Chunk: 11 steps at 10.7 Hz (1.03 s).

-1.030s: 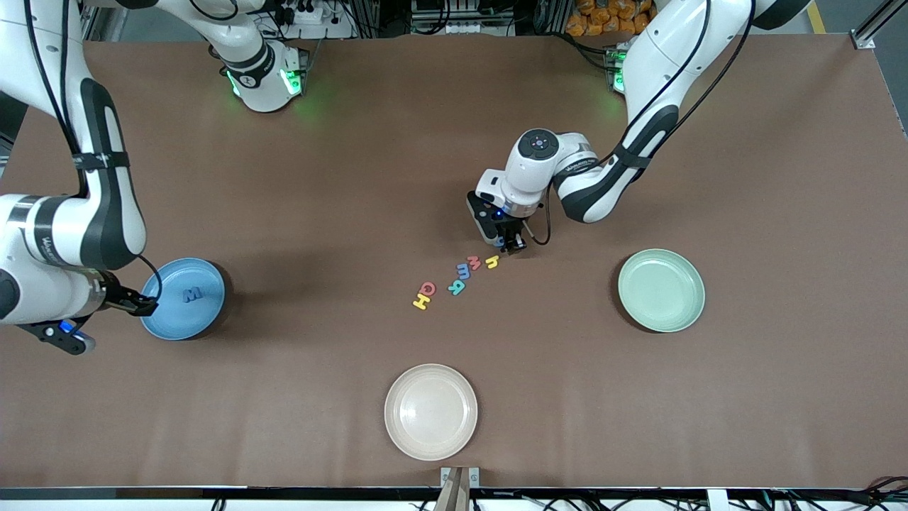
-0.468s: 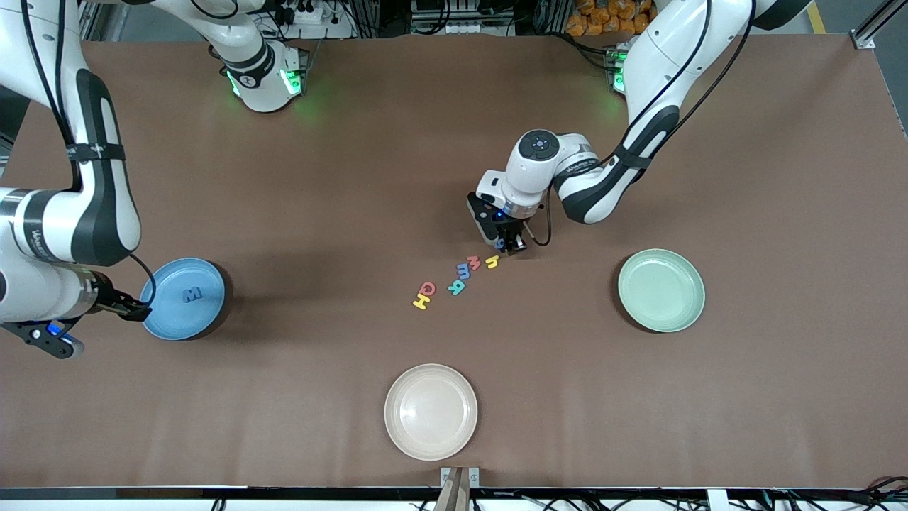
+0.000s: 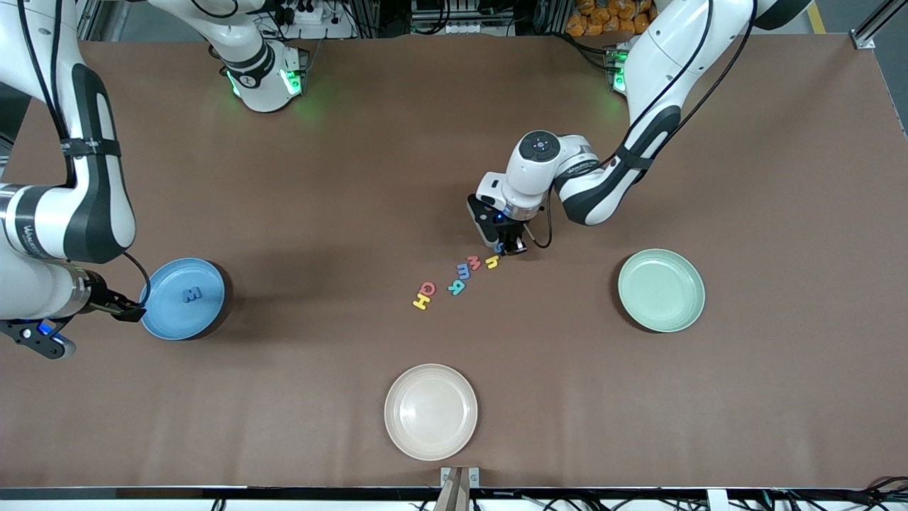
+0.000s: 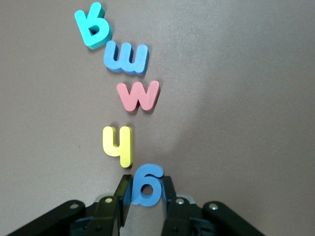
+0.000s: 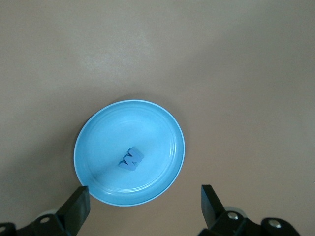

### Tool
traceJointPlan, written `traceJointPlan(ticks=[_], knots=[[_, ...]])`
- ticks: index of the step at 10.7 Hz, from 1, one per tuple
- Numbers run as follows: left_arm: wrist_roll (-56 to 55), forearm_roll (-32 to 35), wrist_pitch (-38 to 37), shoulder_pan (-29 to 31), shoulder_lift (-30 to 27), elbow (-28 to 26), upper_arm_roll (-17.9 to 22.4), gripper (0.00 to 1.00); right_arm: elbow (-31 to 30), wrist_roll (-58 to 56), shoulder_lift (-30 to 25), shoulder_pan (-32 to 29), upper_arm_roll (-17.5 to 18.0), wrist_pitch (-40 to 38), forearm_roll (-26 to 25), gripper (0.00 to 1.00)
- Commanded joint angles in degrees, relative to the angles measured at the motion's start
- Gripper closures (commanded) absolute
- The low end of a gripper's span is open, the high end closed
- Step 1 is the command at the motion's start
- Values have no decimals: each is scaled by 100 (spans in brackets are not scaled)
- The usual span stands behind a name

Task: Sort uppercase to blue plate, lowercase to green plate
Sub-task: 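Lower the left gripper and grasp the blue 6, then carry the blue 6 onto the green plate and open the left gripper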

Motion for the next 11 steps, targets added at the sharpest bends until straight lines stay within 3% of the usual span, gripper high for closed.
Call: traceJointPlan(ticks=[1,9,11], knots=[[11,235,-183,28,108,164,21,72,-42,95,-103,19,42,-46,-151,0],[99,112,-878,142,-190,199,-120,72,-42,104,-103,115,33,-55,-230,0],[423,112,-931,631,-208,147,-391,72,-42,113,-103,116,42,-64,-397,0]])
